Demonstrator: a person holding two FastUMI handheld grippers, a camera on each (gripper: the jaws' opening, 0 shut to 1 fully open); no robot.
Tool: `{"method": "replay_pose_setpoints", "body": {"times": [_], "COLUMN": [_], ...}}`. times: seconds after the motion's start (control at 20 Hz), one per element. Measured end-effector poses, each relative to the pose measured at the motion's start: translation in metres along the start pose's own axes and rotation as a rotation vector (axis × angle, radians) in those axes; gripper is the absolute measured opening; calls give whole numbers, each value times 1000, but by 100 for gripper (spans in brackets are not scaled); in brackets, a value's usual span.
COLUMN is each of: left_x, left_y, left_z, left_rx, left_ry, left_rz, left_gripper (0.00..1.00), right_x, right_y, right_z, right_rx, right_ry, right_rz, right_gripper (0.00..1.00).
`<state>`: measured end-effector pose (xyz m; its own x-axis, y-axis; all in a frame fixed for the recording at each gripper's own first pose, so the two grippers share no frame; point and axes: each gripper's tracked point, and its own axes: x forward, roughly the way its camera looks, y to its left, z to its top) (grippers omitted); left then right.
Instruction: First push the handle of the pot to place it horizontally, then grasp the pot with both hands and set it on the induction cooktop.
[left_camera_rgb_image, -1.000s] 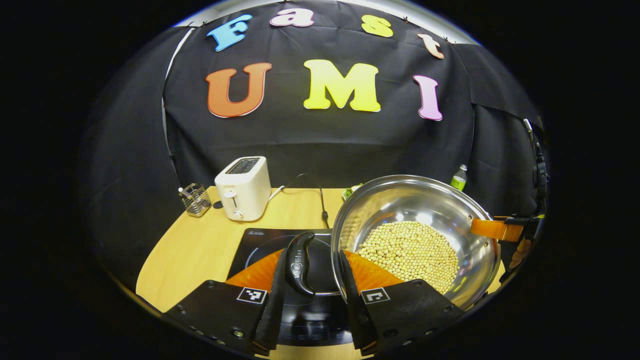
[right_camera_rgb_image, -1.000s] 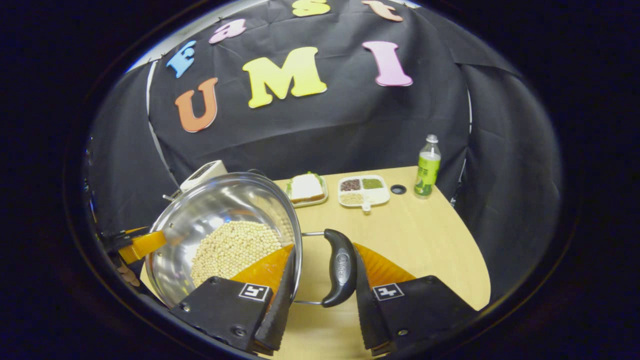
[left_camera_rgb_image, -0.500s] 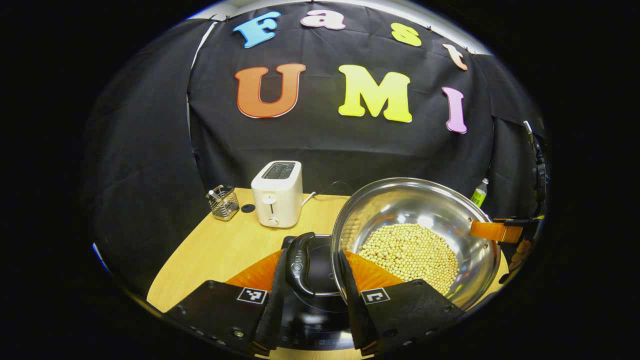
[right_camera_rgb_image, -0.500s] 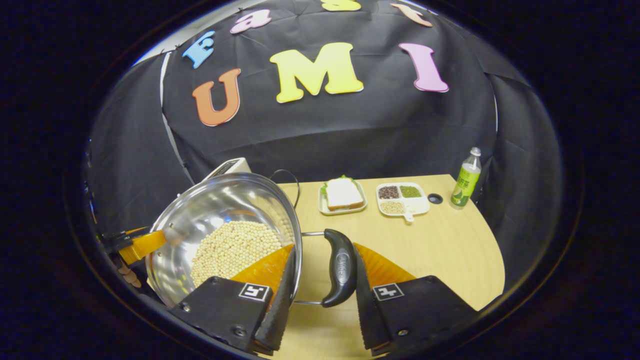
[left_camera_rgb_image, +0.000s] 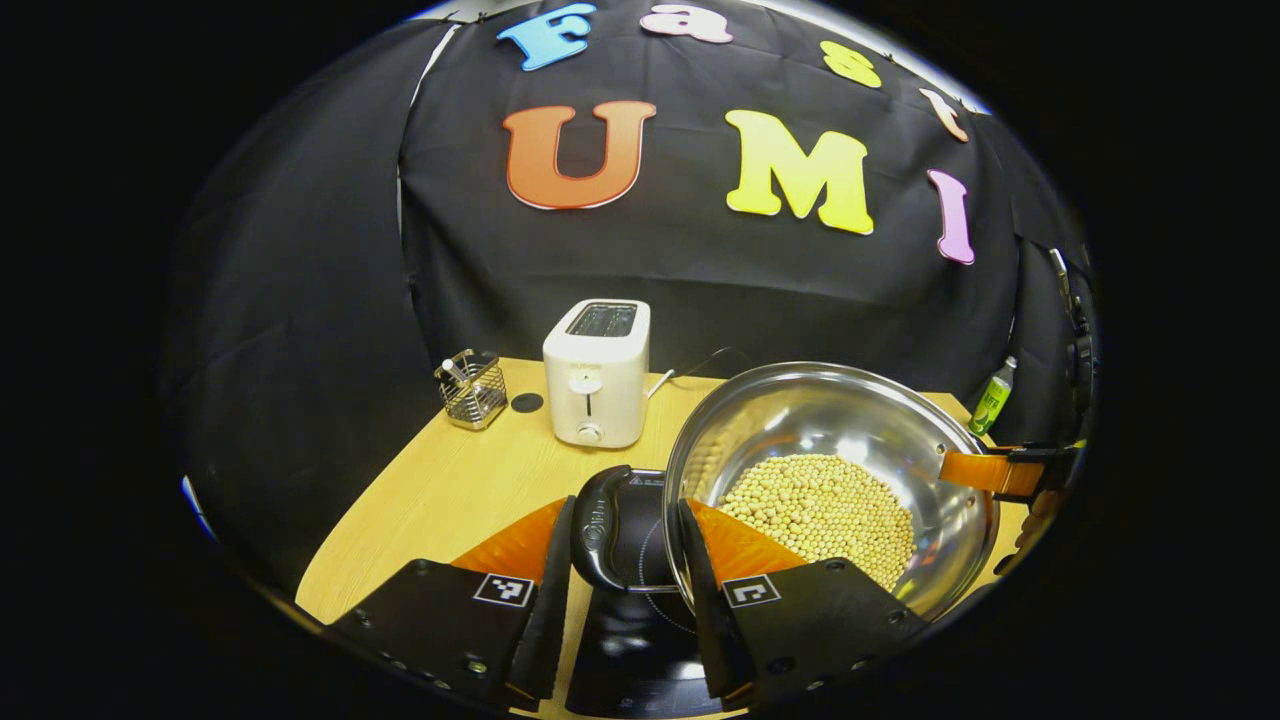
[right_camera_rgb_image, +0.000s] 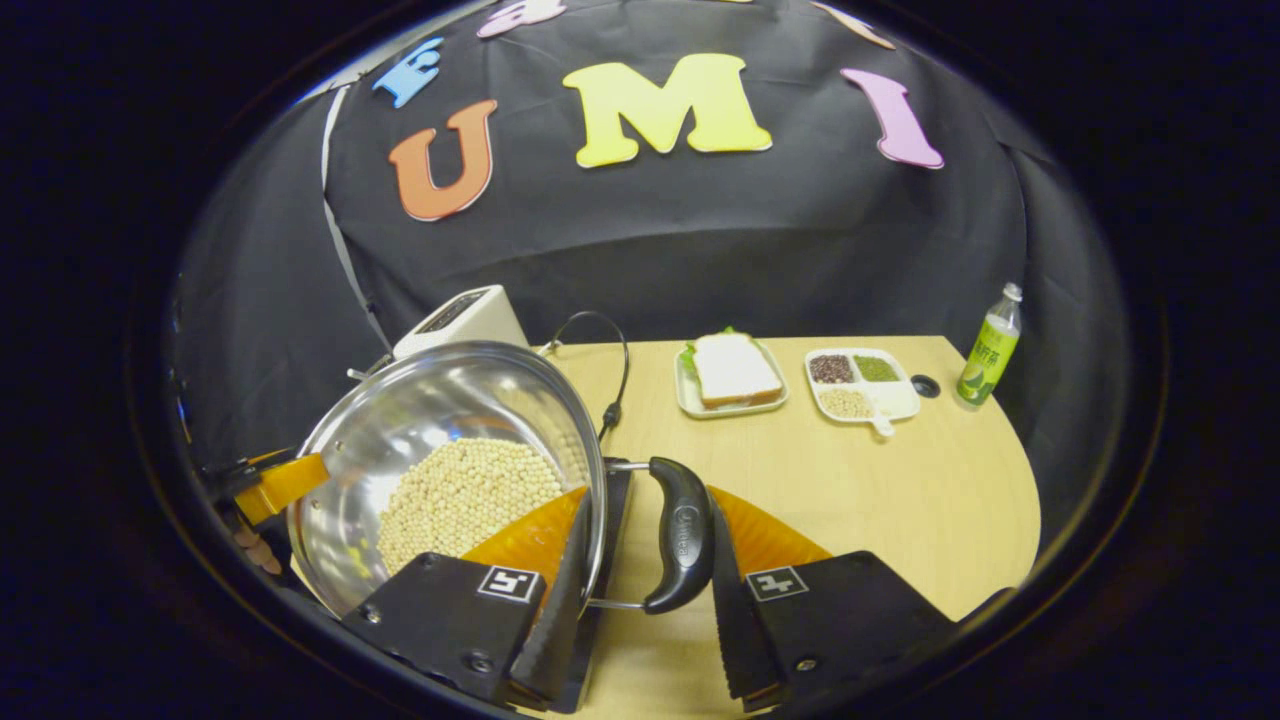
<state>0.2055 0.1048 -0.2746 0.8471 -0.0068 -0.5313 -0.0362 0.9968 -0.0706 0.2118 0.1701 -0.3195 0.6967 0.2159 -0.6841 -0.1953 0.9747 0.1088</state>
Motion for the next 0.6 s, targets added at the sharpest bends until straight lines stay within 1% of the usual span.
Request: {"method": "replay_pose_setpoints", "body": {"times": [0.25, 0.4, 0.5, 0.6], "left_x": [22, 32, 35, 36], "left_y": [22, 27, 27, 28], "left_z": [-20, -32, -34, -32], "left_rx": [-8, 0, 28, 22], "left_ry": [38, 54, 40, 21], "left_rz": [27, 28, 27, 18], "left_gripper": [54, 54, 54, 54], "right_x": [33, 46, 54, 57], "right_y": [17, 18, 18, 17], "right_z": [-20, -29, -34, -33], "right_rx": [-33, -42, -32, -24], "right_ry": [36, 45, 46, 31], "right_rz": [1, 0, -5, -9], "right_gripper": [61, 61, 62, 61]}}
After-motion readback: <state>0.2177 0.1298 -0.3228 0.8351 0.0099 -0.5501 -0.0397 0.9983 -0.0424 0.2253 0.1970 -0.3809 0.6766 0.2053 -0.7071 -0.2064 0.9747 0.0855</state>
